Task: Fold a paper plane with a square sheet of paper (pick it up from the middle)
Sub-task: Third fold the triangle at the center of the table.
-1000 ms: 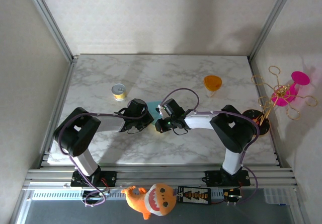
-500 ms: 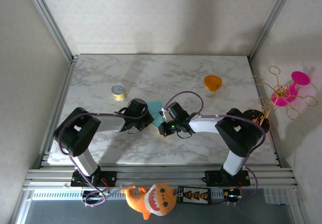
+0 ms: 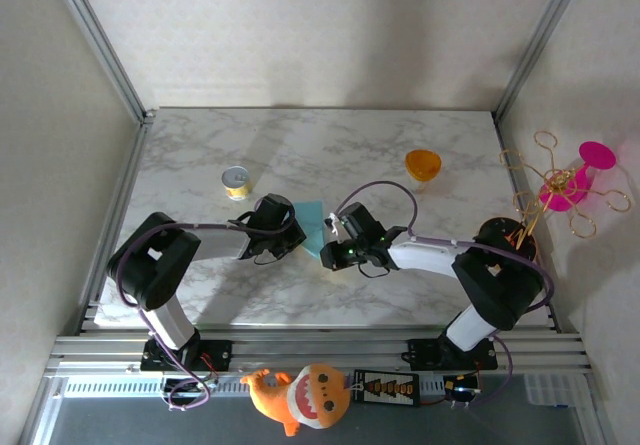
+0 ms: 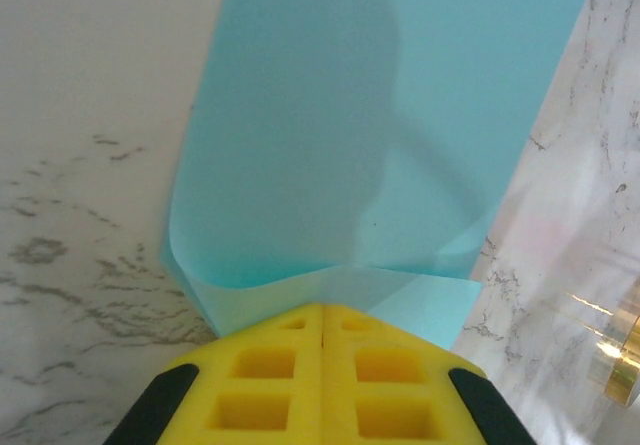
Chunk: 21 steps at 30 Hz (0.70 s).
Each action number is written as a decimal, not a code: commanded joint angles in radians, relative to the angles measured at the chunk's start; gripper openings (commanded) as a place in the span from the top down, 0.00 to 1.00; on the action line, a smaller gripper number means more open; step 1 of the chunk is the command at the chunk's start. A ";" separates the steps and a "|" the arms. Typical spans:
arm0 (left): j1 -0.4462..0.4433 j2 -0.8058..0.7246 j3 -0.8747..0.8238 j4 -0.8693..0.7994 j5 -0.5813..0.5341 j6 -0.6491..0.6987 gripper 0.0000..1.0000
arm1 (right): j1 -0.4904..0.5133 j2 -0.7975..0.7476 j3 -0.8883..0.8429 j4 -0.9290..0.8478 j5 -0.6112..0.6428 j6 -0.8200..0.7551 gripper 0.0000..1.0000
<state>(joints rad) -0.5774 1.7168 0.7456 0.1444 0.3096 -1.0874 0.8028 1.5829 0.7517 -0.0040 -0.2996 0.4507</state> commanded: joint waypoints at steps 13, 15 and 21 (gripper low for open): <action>-0.006 -0.006 0.014 -0.087 -0.033 0.017 0.94 | 0.001 0.179 0.132 -0.004 0.005 0.020 0.86; -0.006 -0.023 0.013 -0.060 -0.020 0.020 0.93 | 0.001 0.193 0.133 -0.024 0.014 0.016 0.86; -0.010 -0.090 0.009 -0.014 0.010 0.084 0.86 | 0.001 0.221 0.147 -0.094 0.056 -0.002 0.88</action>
<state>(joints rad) -0.5812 1.6798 0.7589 0.1196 0.3031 -1.0523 0.8028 1.7756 0.8822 -0.0235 -0.2840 0.4610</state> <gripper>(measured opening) 0.135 0.123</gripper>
